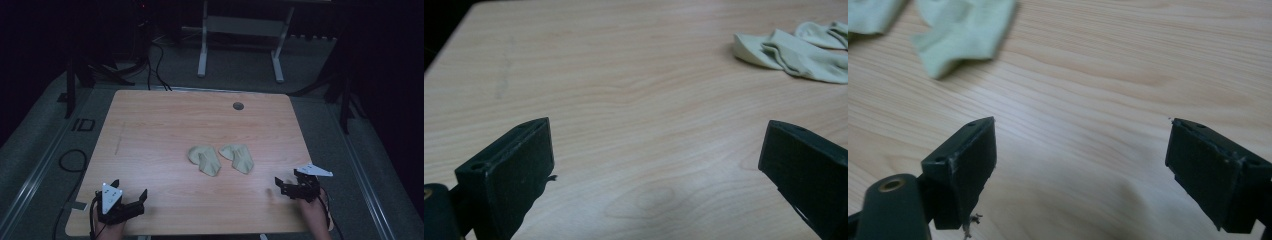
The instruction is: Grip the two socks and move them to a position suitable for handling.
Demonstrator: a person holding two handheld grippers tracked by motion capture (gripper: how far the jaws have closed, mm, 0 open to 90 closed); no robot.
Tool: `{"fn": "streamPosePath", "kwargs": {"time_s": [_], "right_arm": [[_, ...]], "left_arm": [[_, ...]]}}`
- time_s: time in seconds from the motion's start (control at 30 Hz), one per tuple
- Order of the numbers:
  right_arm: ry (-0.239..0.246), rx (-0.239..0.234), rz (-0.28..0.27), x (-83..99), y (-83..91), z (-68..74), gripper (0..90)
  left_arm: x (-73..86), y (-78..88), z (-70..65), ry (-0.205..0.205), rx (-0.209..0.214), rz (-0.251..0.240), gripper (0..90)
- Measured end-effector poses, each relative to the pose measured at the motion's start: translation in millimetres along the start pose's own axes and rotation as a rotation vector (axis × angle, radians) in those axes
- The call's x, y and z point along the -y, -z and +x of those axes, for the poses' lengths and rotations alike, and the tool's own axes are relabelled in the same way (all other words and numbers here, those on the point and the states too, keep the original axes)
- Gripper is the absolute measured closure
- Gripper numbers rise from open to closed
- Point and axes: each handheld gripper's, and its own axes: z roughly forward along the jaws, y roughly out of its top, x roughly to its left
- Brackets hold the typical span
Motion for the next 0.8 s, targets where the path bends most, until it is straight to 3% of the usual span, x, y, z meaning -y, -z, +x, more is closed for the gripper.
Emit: {"fn": "streamPosePath", "kwargs": {"time_s": [0.1, 0.27, 0.4, 0.57, 0.8], "right_arm": [[-0.012, 0.004, 0.029, -10.9, -12.8, 11.8, 12.9], [0.002, -0.077, 0.047, -28.9, -34.4, 30.1, 13.0], [0.037, -0.084, 0.050, -44.6, -48.3, 43.1, 16.6], [0.053, -0.077, 0.033, -66.4, -62.0, 56.3, 24.7], [0.097, -0.081, 0.047, -90.8, -85.7, 76.7, 29.3]], "left_arm": [[1.3, -1.6, -2.6, 0.015, 0.027, 0.001, 1.2], [0.5, -1.3, -6.4, -0.001, 0.025, -0.006, 1.2], [-0.2, 0.8, -3.9, 0.036, 0.030, -0.028, 1.2], [1.6, -0.1, -1.1, 0.056, 0.025, -0.001, 1.2], [0.1, 0.0, -4.3, 0.033, 0.013, 0.022, 1.1]]}}
